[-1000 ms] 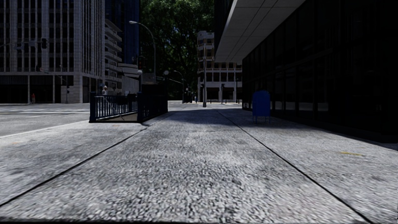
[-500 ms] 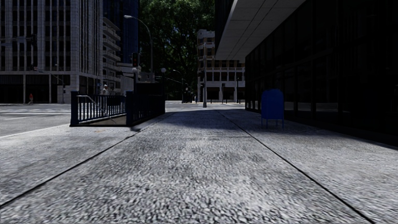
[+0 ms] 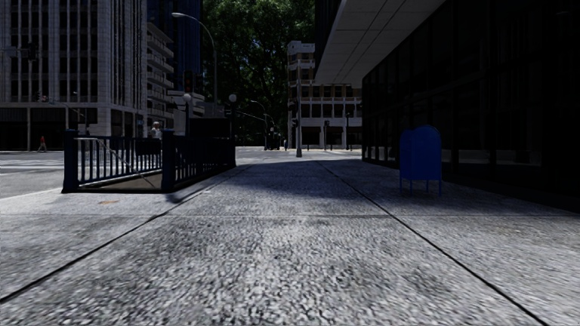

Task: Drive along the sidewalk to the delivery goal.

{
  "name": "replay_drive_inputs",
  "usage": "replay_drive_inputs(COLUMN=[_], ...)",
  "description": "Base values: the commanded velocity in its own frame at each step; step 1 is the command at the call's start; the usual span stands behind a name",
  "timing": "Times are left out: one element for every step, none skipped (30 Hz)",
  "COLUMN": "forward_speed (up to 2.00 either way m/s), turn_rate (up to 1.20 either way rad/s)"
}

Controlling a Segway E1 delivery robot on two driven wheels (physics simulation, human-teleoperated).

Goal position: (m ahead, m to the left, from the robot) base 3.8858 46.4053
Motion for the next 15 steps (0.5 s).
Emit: replay_drive_inputs(forward_speed=[2.00,2.00,2.00,2.00,2.00,2.00,2.00,2.00,2.00,2.00,2.00,2.00,2.00,2.00,2.00], turn_rate=[0.00,0.00,0.00,0.00,0.00,0.00,0.00,0.00,0.00,0.00,0.00,0.00,0.00,0.00,0.00])
